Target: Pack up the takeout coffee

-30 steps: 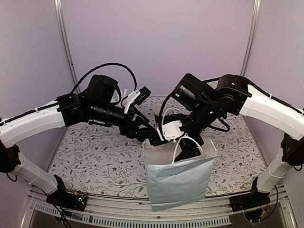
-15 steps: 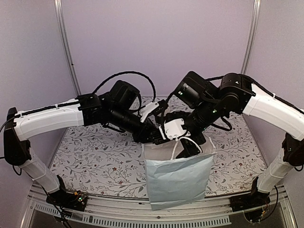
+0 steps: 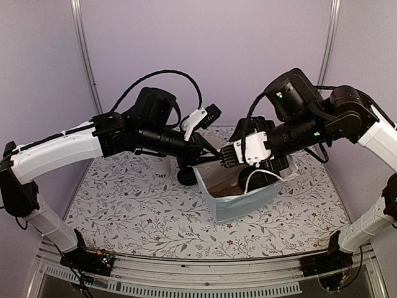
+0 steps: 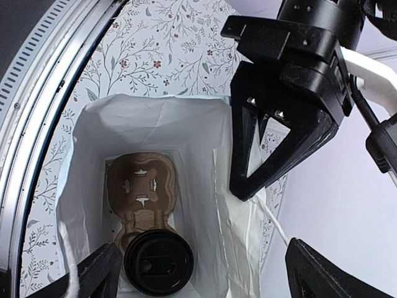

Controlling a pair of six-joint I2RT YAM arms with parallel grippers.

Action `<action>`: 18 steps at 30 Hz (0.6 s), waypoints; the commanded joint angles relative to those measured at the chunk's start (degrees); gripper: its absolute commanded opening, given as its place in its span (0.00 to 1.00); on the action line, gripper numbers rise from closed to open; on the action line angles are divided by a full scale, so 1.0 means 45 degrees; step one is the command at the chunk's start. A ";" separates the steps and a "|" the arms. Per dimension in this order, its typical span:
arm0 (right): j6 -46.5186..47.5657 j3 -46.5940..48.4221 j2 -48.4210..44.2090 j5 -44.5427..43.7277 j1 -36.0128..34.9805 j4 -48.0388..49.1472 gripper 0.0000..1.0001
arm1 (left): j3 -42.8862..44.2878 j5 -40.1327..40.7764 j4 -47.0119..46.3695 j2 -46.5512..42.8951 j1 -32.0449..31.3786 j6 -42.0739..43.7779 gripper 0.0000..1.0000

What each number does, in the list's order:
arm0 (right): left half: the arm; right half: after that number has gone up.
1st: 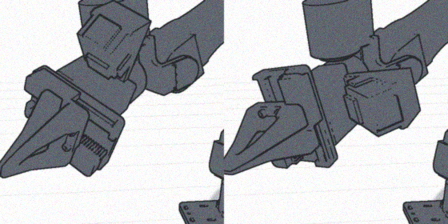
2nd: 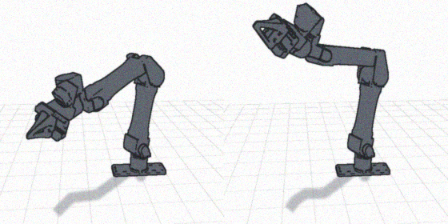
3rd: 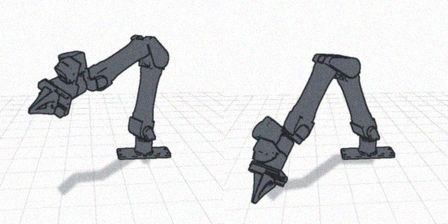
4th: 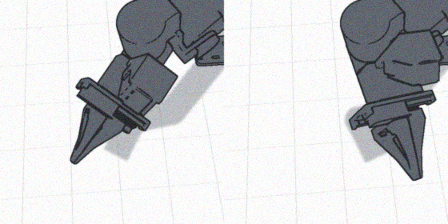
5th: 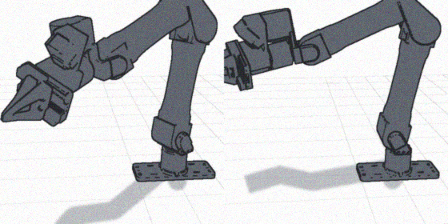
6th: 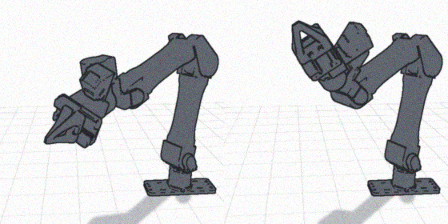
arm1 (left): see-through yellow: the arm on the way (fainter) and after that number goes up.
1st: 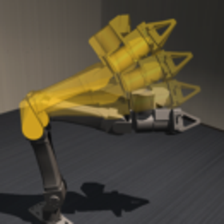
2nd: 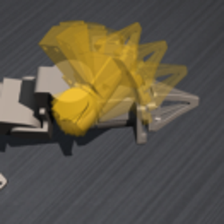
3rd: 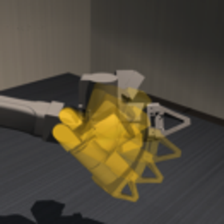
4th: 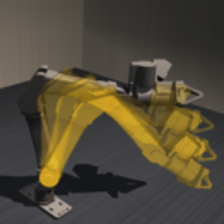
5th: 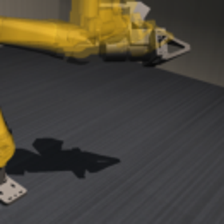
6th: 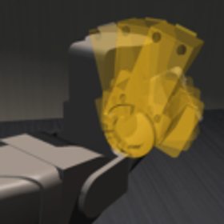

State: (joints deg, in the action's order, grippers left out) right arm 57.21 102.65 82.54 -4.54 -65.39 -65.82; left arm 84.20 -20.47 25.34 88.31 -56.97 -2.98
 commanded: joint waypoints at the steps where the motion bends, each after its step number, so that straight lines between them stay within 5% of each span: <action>1: 0.0507 0.0035 -0.0770 -0.0012 0.0208 -0.0274 0.93 | -0.0006 0.1066 0.1338 0.0360 -0.0044 0.0329 0.00; 9: -0.0078 -0.1582 -0.0855 0.2651 0.0175 -0.1971 0.74 | -0.0383 0.2033 0.0761 0.0512 -0.0052 0.0282 0.00; 18: -0.0459 0.1835 -0.0731 0.3772 0.0174 -0.2275 0.70 | -0.0645 0.2344 0.0394 0.0326 -0.0049 0.0279 0.00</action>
State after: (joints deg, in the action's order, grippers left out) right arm 56.80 102.65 80.75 7.99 -64.82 -75.75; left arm 82.24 -11.14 27.86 90.19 -56.97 -2.09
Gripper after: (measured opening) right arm 0.708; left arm 0.009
